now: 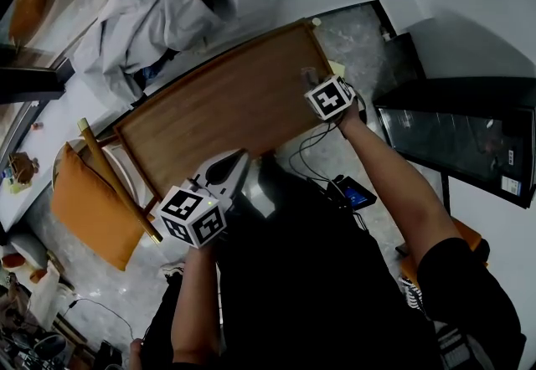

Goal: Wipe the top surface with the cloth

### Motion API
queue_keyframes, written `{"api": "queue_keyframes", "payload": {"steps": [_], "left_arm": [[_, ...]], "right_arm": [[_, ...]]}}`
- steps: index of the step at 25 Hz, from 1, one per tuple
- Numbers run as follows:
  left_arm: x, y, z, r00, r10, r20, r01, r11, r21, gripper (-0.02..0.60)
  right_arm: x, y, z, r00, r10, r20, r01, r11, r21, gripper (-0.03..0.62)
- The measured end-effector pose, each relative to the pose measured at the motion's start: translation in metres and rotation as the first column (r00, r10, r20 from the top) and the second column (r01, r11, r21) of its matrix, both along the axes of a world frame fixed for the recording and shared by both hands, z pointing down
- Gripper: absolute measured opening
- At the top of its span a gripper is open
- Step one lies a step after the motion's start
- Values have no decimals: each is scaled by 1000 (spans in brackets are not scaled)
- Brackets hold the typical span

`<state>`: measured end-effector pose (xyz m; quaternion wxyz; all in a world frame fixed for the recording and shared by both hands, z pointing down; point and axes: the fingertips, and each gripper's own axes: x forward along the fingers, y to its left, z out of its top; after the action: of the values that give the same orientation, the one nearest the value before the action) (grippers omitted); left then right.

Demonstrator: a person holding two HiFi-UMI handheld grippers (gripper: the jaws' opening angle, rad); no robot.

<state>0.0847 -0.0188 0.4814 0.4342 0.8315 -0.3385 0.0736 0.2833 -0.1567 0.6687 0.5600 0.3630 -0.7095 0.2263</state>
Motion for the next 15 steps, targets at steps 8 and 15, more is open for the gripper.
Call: {"api": "queue_keyframes", "payload": {"steps": [8, 15], "left_arm": [[-23, 13, -9, 999, -50, 4, 50, 999, -3, 14], [-76, 40, -20, 997, -77, 10, 77, 997, 8, 14]], "right_arm": [[19, -8, -5, 994, 69, -86, -67, 997, 29, 37], [-93, 19, -54, 993, -68, 100, 56, 992, 114, 37]]}}
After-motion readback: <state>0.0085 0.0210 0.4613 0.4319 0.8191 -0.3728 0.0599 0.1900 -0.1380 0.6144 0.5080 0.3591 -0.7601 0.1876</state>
